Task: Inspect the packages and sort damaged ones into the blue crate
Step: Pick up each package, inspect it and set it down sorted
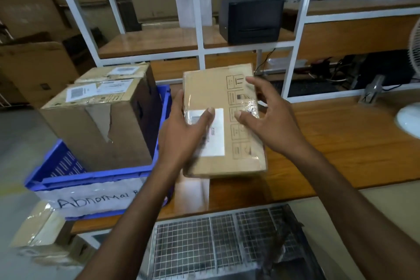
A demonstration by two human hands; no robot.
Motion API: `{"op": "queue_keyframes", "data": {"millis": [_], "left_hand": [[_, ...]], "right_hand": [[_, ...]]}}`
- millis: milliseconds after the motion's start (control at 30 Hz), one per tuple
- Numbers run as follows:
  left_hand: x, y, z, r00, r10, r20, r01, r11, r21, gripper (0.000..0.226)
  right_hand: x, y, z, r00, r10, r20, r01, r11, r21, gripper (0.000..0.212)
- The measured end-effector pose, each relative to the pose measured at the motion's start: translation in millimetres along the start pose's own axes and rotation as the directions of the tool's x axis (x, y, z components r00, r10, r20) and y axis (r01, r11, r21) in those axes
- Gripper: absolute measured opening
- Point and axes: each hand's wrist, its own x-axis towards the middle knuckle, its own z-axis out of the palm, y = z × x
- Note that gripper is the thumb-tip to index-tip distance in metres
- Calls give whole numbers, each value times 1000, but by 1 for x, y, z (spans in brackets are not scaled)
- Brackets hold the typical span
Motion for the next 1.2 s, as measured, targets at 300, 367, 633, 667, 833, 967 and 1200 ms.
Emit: {"op": "queue_keyframes", "data": {"millis": [300,367,633,667,833,967,1200], "left_hand": [[17,13,21,995,15,102,-25,995,101,67],[22,20,25,981,123,152,-161,948,276,52],[16,26,27,850,296,435,-520,595,612,49],[19,25,29,853,288,435,-515,594,618,49],[36,26,31,852,240,465,-511,575,639,42],[41,26,28,850,246,466,-509,613,604,44],[-4,-22,31,980,106,168,-129,983,128,69]], "right_hand": [[7,7,8,992,126,25,-122,985,-118,47],[6,0,9,995,91,31,-76,946,-315,40],[-1,-8,7,977,-13,211,151,741,-654,47],[3,-7,7,977,-7,215,151,737,-659,47],[22,-11,9,960,73,271,144,702,-697,50],[20,-3,13,973,38,229,135,710,-692,48],[-23,37,28,984,99,-148,-108,993,-53,66]]}}
